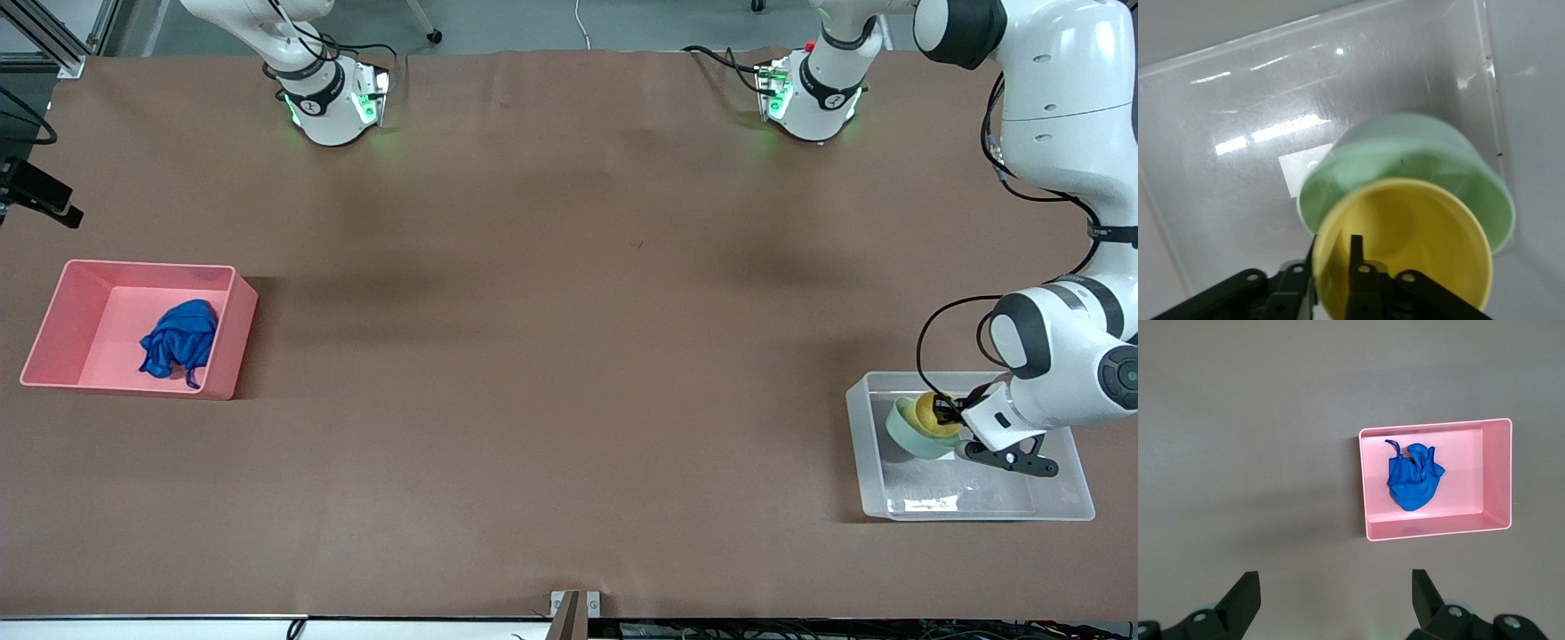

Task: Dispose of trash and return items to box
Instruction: 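Carry the yellow cup with the left gripper and lower it into the bowl, then open the left gripper and lift it away from the cup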

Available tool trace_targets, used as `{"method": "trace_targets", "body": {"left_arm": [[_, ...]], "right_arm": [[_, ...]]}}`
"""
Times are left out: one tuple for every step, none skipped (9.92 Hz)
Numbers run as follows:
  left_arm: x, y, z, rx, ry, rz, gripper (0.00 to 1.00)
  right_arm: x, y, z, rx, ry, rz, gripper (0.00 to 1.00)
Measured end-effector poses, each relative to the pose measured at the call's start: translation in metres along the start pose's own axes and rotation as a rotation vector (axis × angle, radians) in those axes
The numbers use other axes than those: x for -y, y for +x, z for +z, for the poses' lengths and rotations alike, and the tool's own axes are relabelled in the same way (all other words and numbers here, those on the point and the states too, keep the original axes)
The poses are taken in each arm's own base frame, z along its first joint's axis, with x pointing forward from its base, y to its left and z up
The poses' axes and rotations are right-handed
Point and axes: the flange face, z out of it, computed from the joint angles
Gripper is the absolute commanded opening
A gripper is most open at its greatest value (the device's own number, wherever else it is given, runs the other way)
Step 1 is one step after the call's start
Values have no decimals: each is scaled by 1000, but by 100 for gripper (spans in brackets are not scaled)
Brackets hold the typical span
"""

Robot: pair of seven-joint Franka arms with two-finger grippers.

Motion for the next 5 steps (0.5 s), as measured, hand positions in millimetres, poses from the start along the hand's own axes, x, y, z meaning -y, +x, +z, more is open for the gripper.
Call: {"method": "trace_targets", "body": {"left_arm": [[0, 2, -3, -7, 3, -4, 46], [1, 3, -5, -10, 4, -6, 46], [1, 4, -7, -14, 6, -5, 46], [2, 7, -13, -28, 11, -4, 55], [2, 12, -26, -51, 19, -3, 76]], "right_arm": [[0, 0, 0, 1, 0, 0, 100], [0, 0, 0, 2, 0, 0, 100], [0, 0, 0, 2, 0, 0, 100], [0, 0, 0, 2, 0, 0, 100], [0, 0, 0, 2, 0, 0, 100]]}}
